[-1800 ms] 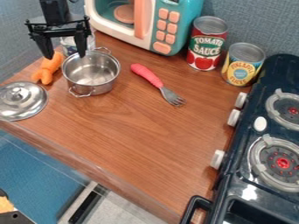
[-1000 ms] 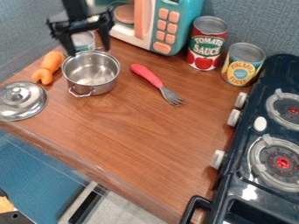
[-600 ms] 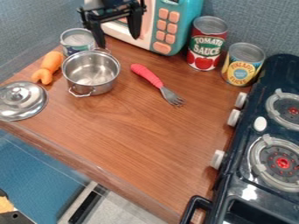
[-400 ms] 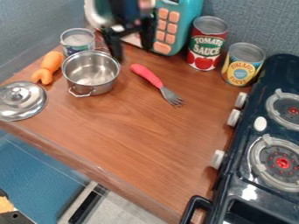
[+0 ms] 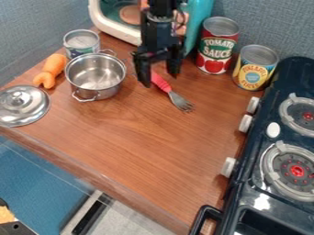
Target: Move the red spatula to the bottom left side on the table
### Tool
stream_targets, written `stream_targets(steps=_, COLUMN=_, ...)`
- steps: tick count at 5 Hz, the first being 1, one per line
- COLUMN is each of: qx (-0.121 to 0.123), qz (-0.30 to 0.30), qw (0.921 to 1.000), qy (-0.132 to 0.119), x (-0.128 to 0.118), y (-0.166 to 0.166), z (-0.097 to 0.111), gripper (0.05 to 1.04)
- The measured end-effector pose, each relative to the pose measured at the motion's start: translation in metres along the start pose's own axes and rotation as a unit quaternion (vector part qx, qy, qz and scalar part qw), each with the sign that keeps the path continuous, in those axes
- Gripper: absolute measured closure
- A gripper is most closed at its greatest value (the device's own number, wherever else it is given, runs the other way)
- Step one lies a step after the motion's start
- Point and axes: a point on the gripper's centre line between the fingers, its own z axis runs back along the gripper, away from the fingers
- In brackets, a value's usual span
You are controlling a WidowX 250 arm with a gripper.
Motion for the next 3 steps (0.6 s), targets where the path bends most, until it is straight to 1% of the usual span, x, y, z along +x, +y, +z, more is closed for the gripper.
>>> stream_targets(steps=1, qx=0.012, qz=-0.008, qw=0.9999, qy=-0.001, x=0.002, y=-0.004, z=-0.011, gripper=0.083)
stream_targets(steps=2, qx=0.015, qz=-0.017, qw=0.9997, qy=-0.013, x=0.008, y=-0.007, z=-0.014, gripper=0.083)
stream_targets(steps=3, qx=0.019, qz=-0.029, qw=0.9987, qy=-0.038, x=0.016, y=-0.006, z=-0.017, gripper=0.137)
